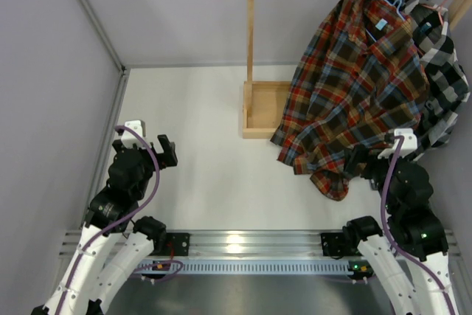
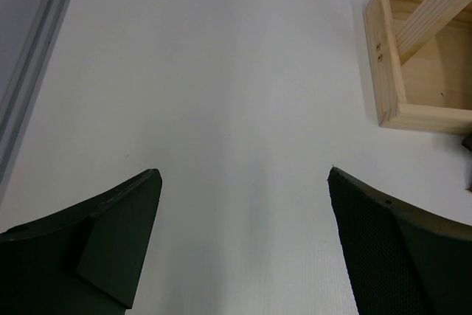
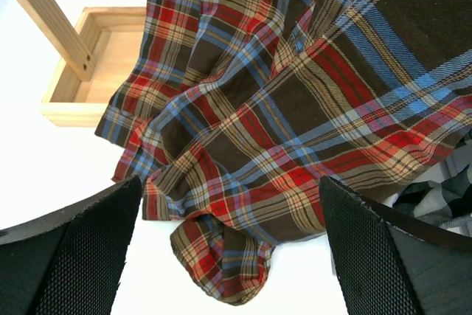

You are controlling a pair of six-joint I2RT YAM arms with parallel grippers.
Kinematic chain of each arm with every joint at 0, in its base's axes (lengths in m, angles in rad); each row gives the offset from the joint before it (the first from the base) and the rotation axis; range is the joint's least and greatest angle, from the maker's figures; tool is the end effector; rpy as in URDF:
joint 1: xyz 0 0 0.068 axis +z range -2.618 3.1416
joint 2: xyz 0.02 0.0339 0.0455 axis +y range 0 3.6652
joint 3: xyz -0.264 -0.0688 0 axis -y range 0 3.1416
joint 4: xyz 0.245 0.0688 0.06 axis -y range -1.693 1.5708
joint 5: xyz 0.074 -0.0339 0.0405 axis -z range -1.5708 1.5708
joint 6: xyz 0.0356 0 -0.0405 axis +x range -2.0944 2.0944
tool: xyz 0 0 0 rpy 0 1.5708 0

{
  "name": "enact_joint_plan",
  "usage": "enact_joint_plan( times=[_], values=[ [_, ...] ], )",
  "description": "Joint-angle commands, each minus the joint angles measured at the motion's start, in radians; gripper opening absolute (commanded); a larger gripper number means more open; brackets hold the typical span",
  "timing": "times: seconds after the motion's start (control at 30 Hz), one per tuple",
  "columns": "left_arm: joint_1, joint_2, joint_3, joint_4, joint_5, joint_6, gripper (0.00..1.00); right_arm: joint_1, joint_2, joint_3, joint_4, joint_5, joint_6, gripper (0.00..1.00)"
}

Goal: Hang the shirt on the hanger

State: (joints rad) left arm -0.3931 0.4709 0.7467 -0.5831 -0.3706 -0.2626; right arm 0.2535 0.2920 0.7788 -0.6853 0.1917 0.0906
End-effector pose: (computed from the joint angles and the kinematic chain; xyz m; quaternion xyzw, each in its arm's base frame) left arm 0.1031 -0.0288 0.3253 -0.0569 0.7986 -0.0461 0.5974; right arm 0.0622 0.0091 0.3357 -0.0022 0.7725 0.0350 0.6340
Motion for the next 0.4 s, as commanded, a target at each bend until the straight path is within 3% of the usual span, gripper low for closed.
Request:
enact_joint_plan(
  times=[0.0,0.37],
  values=[
    [0.005,-0.008,-0.006,0.054,0.001,0.010,0.98,0.013,-0.008,-0.001,0.061,0.028,0.011,0.99],
    [0.008,-0.011,-0.004,0.055,-0.013,0.010,0.98,0.026,-0.014,-0.013,0.064,0.026,0.006,0.99]
  ],
)
